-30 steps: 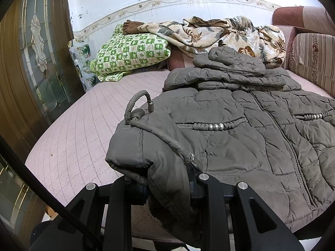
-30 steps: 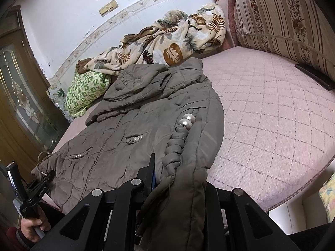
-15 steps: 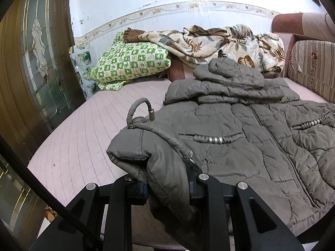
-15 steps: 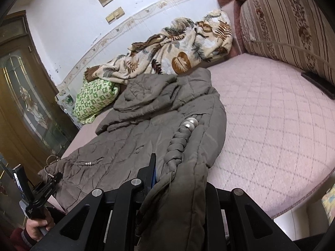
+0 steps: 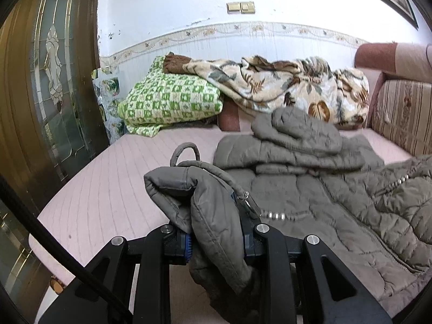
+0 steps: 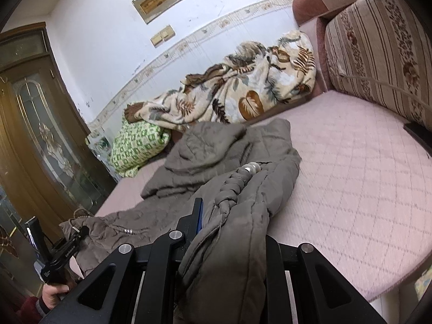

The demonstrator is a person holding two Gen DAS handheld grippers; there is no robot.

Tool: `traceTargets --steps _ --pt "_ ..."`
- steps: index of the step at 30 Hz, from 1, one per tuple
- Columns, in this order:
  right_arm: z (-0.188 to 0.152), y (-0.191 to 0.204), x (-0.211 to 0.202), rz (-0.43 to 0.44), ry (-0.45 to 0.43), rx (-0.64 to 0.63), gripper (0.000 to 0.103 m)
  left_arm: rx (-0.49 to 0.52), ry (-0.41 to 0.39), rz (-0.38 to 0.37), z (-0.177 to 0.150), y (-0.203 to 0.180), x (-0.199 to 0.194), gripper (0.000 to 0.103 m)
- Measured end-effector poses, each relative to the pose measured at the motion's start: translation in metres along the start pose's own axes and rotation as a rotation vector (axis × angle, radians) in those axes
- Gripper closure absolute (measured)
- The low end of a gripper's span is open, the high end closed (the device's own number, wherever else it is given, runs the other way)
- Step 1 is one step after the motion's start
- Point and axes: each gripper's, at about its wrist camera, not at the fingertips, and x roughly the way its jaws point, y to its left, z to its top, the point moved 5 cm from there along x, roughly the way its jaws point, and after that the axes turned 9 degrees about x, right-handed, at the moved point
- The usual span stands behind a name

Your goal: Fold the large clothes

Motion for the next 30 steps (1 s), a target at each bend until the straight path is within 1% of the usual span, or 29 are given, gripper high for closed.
traceTargets --steps 7,11,16,20,21,25,28,30 --pt "0.042 0.015 0.008 0.039 -0.041 0.015 0.085 -0.034 -0.053 -0.008 0.050 0.008 0.013 0.079" --pt "0.065 0.023 0.017 0.057 -0.056 0.017 0.085 -0.045 -0.059 -0.016 0.078 0.013 0.028 0.079" --pt "0.097 0.033 0.038 0.079 -0.069 0.028 0.085 -0.056 -0.061 -0.026 0.117 0.020 0.055 0.079" --pt "0.123 0.038 0.062 0.086 -0.069 0.035 0.085 -0.065 -0.048 -0.042 0.148 0.020 0.086 0.078" --pt "0.129 0.039 0.069 0.084 -0.068 0.034 0.085 -0.065 -0.046 -0.042 0.155 0.019 0.094 0.076" --pt "0.156 0.036 0.107 0.071 -0.053 0.044 0.085 -0.072 -0.019 -0.053 0.179 0.015 0.135 0.074" --pt "0.173 0.030 0.136 0.064 -0.039 0.070 0.085 -0.101 0.035 -0.087 0.197 0.010 0.178 0.073" --pt "0.184 0.024 0.161 0.060 -0.023 0.097 0.085 -0.125 0.074 -0.138 0.205 0.005 0.204 0.071"
